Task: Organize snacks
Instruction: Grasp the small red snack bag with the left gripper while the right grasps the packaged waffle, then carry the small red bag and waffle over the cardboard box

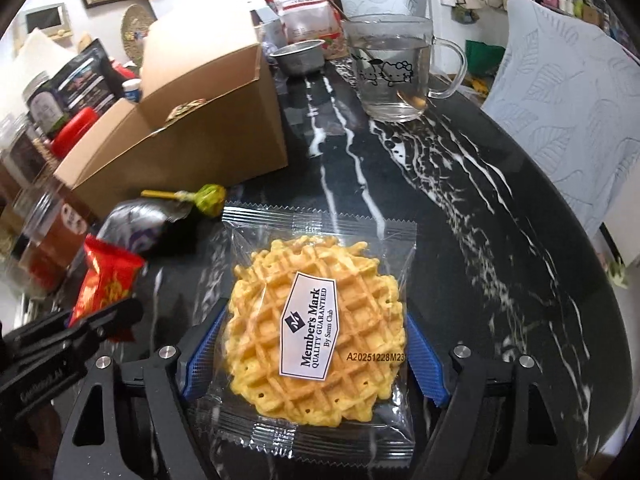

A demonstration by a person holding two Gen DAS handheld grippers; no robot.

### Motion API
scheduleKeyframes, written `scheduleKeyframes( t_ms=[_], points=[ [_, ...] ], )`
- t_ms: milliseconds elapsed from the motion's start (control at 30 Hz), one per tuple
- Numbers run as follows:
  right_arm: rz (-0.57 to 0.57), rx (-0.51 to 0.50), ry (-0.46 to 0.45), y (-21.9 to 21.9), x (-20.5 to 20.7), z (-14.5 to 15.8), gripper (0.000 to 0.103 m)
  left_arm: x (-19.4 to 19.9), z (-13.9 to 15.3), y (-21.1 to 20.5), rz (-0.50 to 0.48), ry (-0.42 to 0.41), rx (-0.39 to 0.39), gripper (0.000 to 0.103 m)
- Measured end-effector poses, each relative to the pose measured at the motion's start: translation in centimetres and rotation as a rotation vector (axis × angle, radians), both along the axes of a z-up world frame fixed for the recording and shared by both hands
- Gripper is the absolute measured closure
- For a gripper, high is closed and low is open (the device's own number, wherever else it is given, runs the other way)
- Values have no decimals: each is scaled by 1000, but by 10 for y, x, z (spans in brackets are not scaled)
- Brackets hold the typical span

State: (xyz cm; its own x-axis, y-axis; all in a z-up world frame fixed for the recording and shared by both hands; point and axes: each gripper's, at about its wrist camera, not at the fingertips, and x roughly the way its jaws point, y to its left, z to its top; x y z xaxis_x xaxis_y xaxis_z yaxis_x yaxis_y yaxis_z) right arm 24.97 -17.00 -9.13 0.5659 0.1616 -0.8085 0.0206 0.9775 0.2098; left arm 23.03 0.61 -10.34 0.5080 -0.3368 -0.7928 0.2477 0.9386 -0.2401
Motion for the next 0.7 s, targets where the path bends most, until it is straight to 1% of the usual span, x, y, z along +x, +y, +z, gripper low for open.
scheduleKeyframes(
  t_ms=[100, 167, 400, 700],
  points=[
    [18, 14, -14, 7, -13, 4, 22, -12, 9, 6, -7, -23, -9, 80],
    [30, 22, -24, 10, -19, 8, 22, -13, 12, 6, -11, -35, -14, 80],
    [74, 38, -81, 26, -39, 28, 22, -33, 32, 14, -9, -90, -24, 80],
    [118, 42, -161, 40, -43, 60, 22, -41, 69, 26, -3, -185, -44, 80]
  ],
)
